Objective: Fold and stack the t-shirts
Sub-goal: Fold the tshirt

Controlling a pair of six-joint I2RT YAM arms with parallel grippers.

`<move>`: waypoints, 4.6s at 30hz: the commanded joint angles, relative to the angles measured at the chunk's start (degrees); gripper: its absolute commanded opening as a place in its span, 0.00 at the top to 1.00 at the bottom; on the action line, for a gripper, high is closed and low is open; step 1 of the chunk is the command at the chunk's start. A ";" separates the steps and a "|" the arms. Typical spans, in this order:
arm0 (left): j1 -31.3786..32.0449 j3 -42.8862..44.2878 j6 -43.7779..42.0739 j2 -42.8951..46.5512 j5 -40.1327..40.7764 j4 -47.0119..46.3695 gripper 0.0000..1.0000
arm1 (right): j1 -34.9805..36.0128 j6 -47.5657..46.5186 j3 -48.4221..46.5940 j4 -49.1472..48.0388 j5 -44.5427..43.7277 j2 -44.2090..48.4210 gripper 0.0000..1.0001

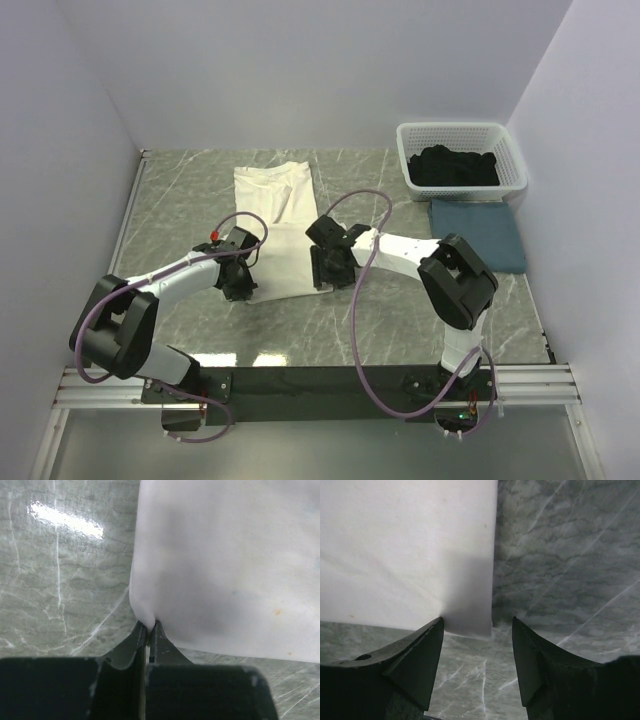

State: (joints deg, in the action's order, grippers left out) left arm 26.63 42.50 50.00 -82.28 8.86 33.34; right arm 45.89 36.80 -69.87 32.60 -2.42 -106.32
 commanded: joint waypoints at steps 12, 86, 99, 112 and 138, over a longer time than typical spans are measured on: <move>0.26 -2.16 -2.01 -2.01 -0.60 3.40 0.99 | 1.22 0.91 -1.50 3.44 -1.72 -3.98 0.42; -9.40 15.59 -11.85 11.62 -11.68 6.39 0.99 | -7.57 -21.77 -33.14 33.15 4.61 0.68 1.00; -11.34 19.46 -14.66 5.47 -10.36 -1.26 0.99 | -10.99 -23.00 -39.73 28.14 3.73 -3.36 1.00; -14.15 22.36 -15.54 -3.67 -10.89 -7.14 0.99 | -14.16 -23.61 -44.57 23.57 4.52 -10.56 1.00; -14.94 25.44 -17.04 -15.36 -9.04 -16.29 0.99 | -18.20 -16.23 -41.67 11.61 6.28 -18.66 0.95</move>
State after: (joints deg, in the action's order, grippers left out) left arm 12.27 66.13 34.81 -97.38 -2.57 19.55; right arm 28.86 19.25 -112.03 47.27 5.54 -124.36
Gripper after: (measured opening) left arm 0.034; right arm 0.050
